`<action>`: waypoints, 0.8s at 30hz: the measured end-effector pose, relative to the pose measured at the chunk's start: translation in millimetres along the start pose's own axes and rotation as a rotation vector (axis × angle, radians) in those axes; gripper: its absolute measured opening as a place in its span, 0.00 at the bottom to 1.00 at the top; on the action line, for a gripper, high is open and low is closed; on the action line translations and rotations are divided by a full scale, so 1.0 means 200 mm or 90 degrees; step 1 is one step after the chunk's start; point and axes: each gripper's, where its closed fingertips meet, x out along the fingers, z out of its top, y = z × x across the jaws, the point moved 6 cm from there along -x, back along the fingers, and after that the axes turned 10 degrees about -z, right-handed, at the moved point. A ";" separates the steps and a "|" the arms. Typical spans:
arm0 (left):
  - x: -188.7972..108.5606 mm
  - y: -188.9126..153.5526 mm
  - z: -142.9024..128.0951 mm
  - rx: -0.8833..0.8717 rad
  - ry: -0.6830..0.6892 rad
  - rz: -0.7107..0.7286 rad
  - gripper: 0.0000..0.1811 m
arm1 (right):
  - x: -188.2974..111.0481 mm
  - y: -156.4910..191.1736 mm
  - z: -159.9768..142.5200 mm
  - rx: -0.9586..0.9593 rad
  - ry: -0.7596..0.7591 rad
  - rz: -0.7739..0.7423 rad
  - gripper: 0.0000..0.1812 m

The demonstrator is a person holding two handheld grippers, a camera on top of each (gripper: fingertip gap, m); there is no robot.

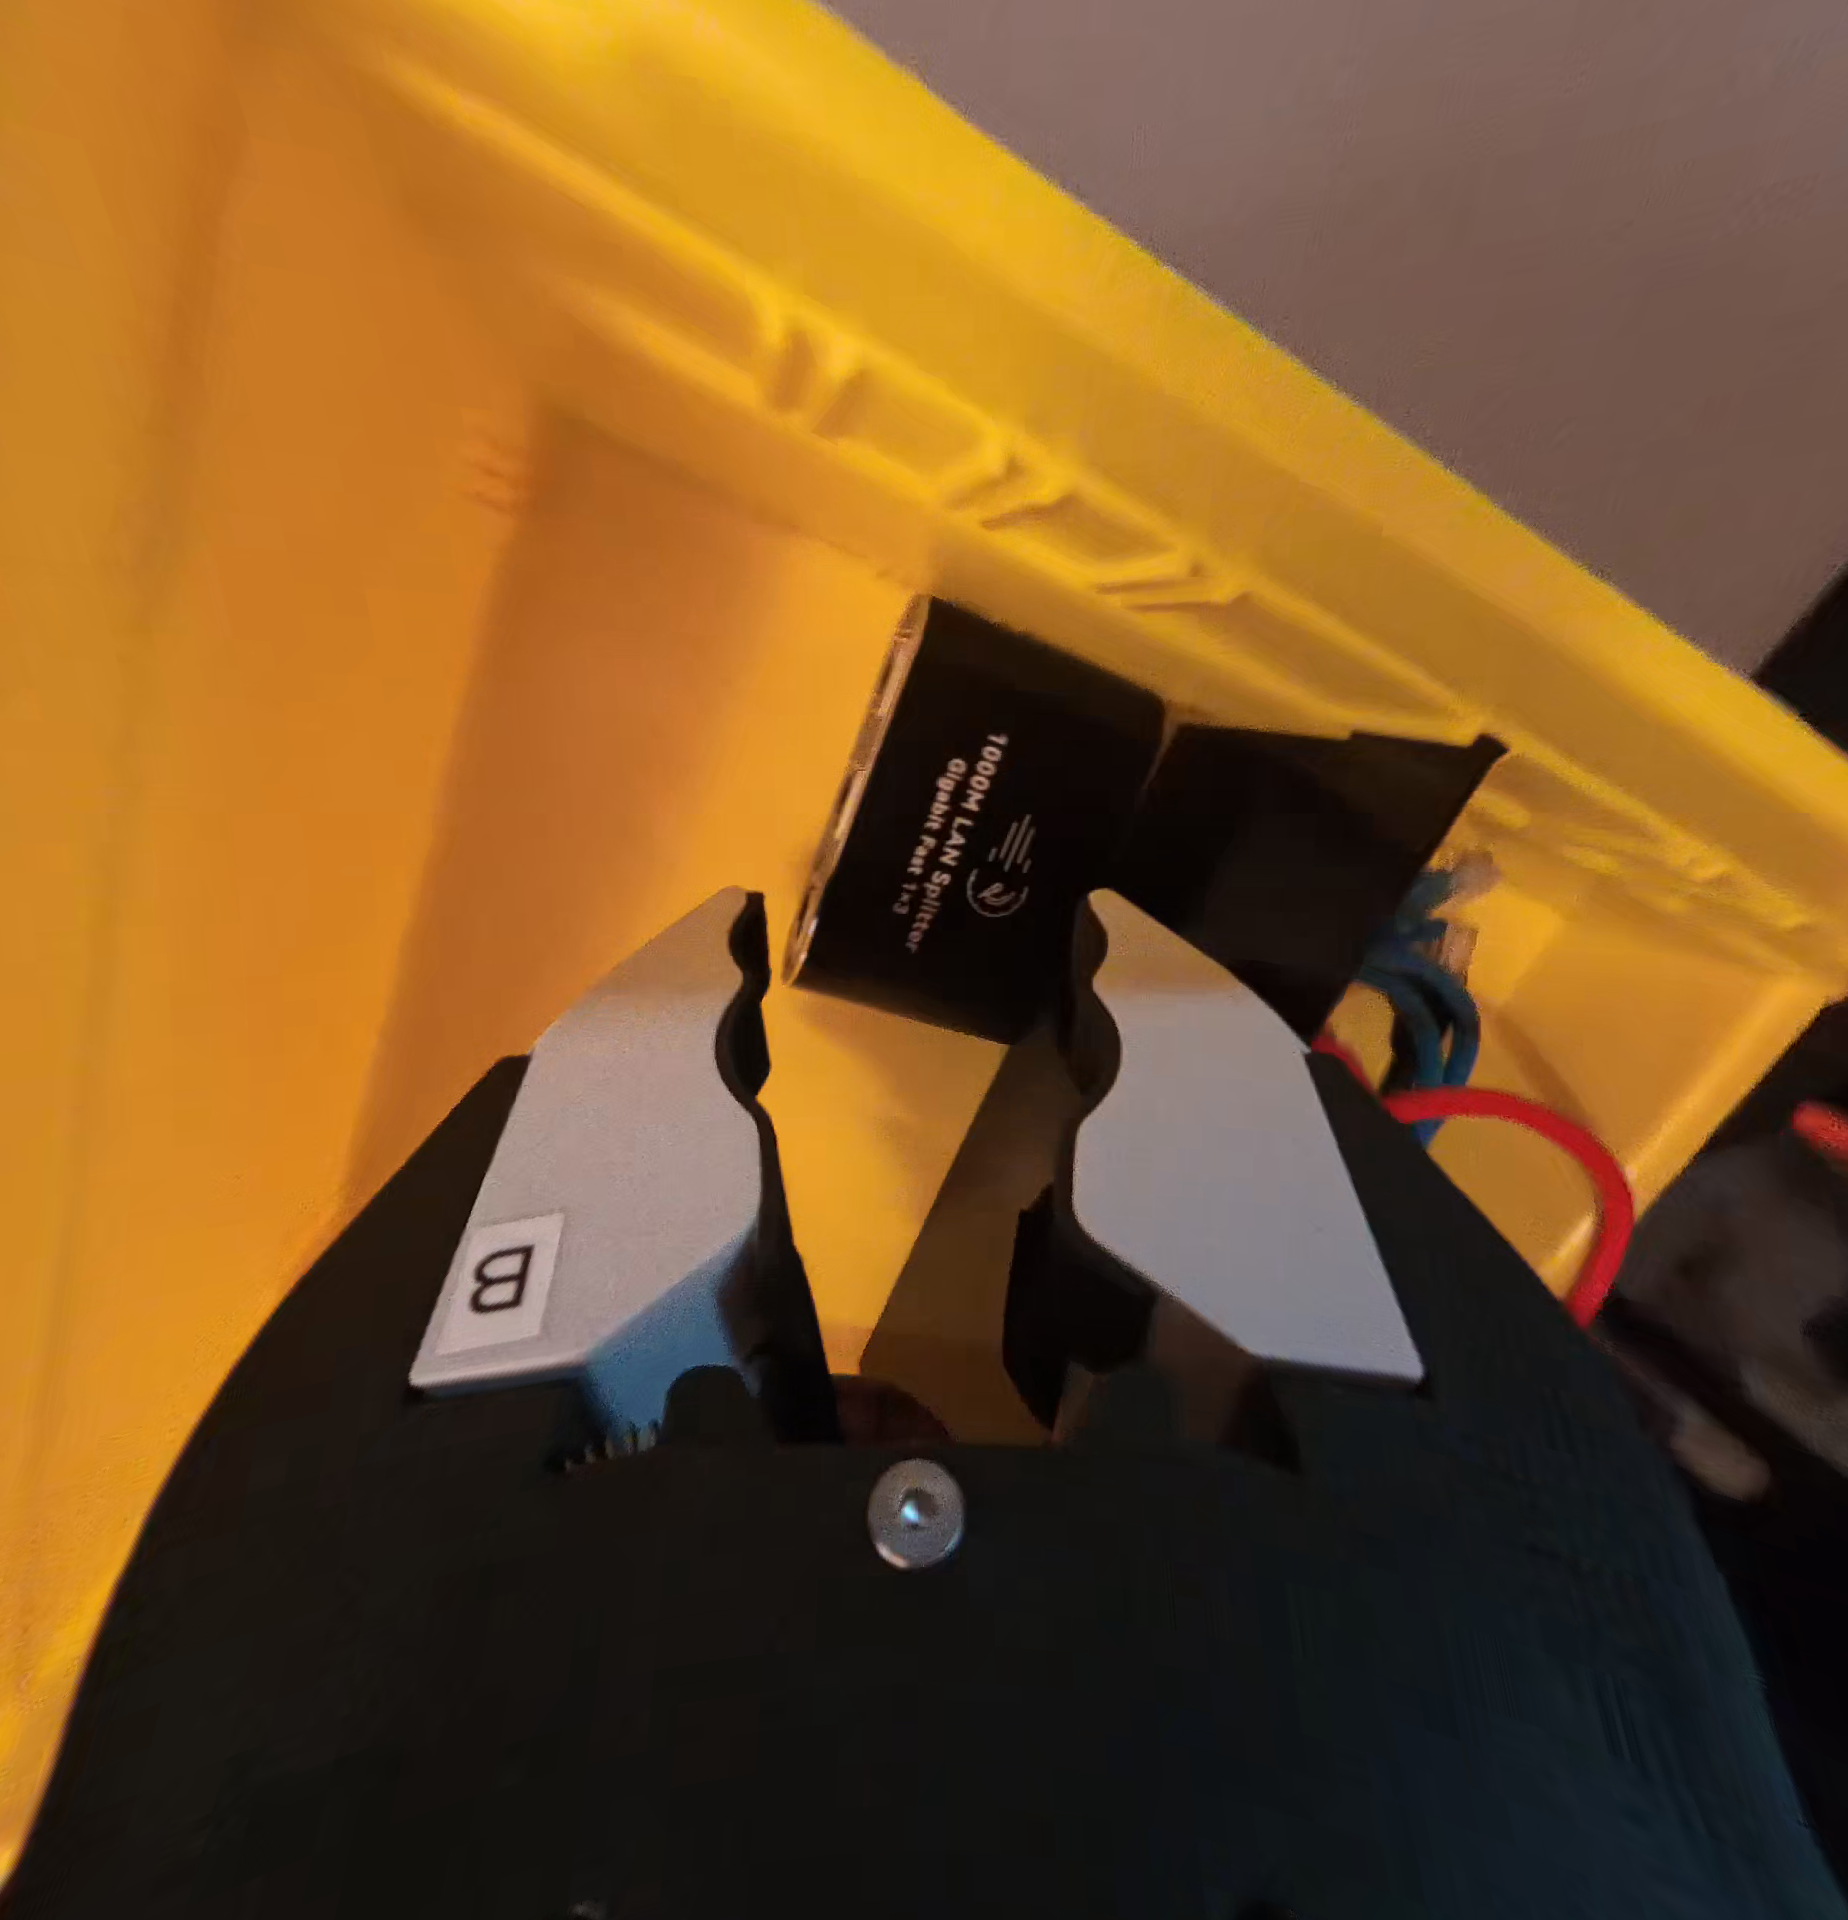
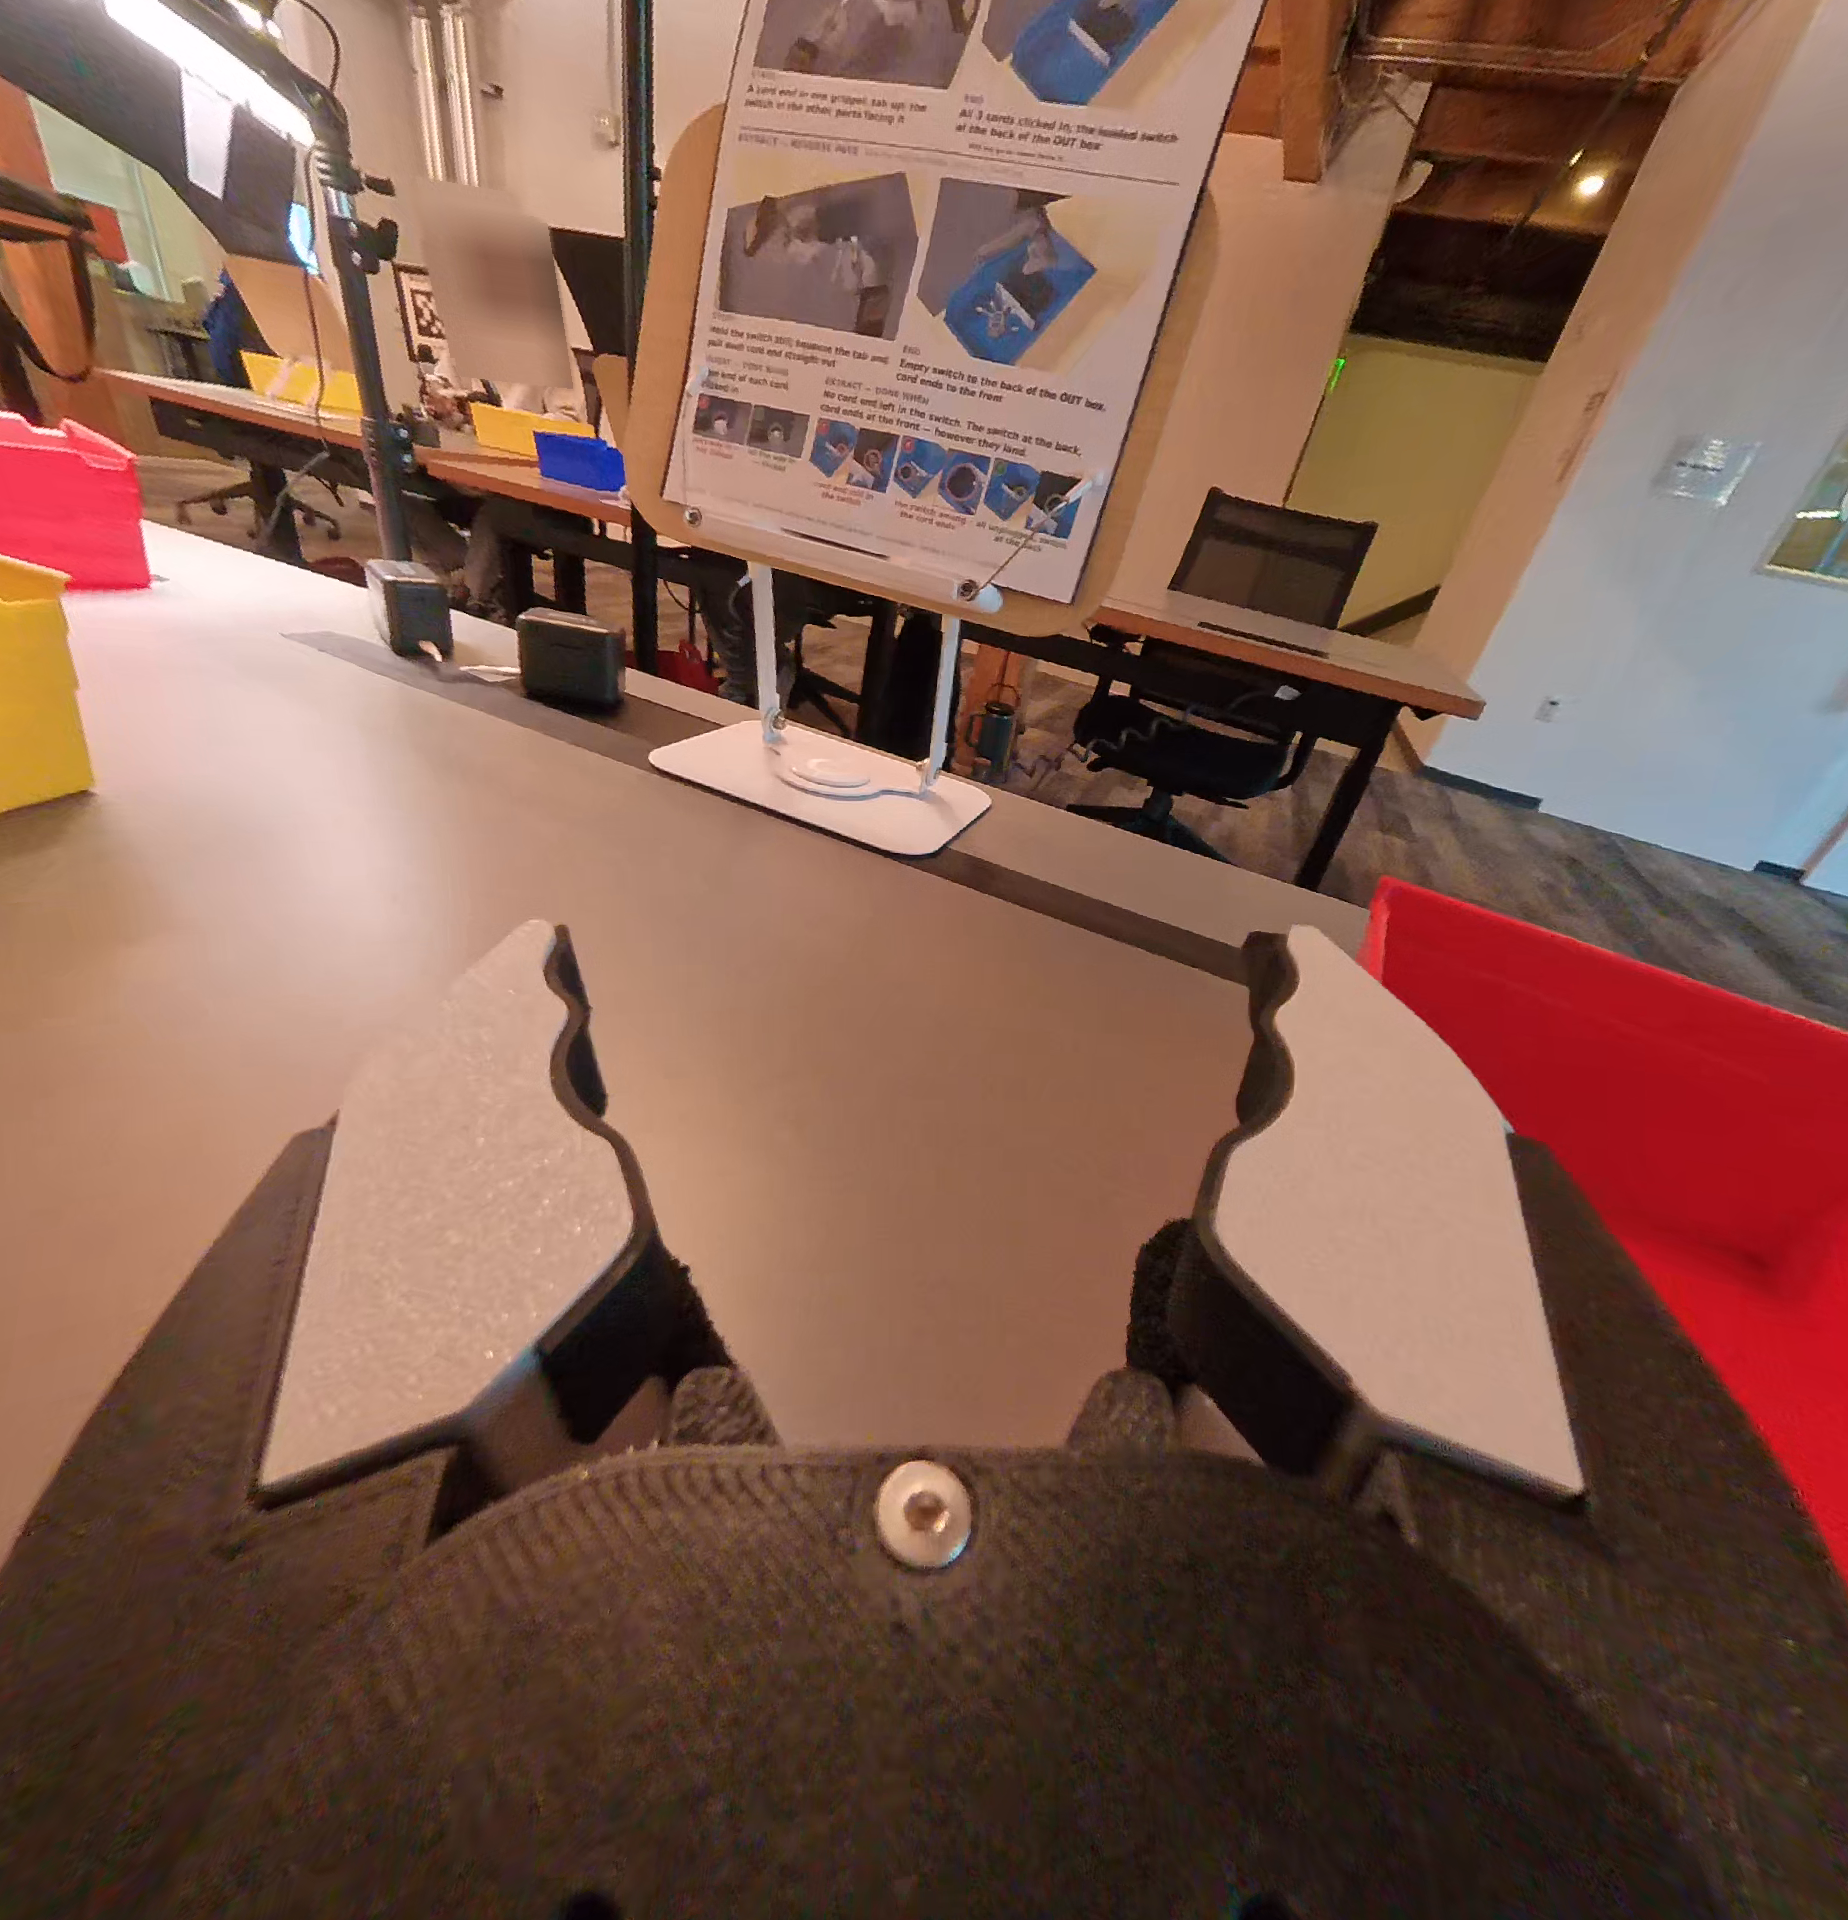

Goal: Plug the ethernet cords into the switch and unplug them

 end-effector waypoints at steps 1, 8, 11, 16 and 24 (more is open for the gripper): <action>0.03 0.00 0.00 0.018 0.037 -0.021 0.32 | 0.00 -0.01 0.00 -0.007 0.001 -0.006 0.67; 0.09 0.04 0.03 0.119 0.077 0.018 0.40 | 0.01 -0.04 -0.01 0.022 0.003 -0.015 0.66; 0.09 0.06 0.01 0.069 0.046 -0.015 0.38 | 0.01 -0.06 -0.01 0.061 -0.004 -0.017 0.65; 0.00 0.17 -0.02 0.089 0.027 0.124 0.33 | 0.01 -0.07 0.00 0.058 -0.012 -0.027 0.64; 0.10 0.17 -0.02 0.151 0.077 0.105 0.47 | 0.01 -0.05 -0.01 0.052 -0.011 -0.018 0.64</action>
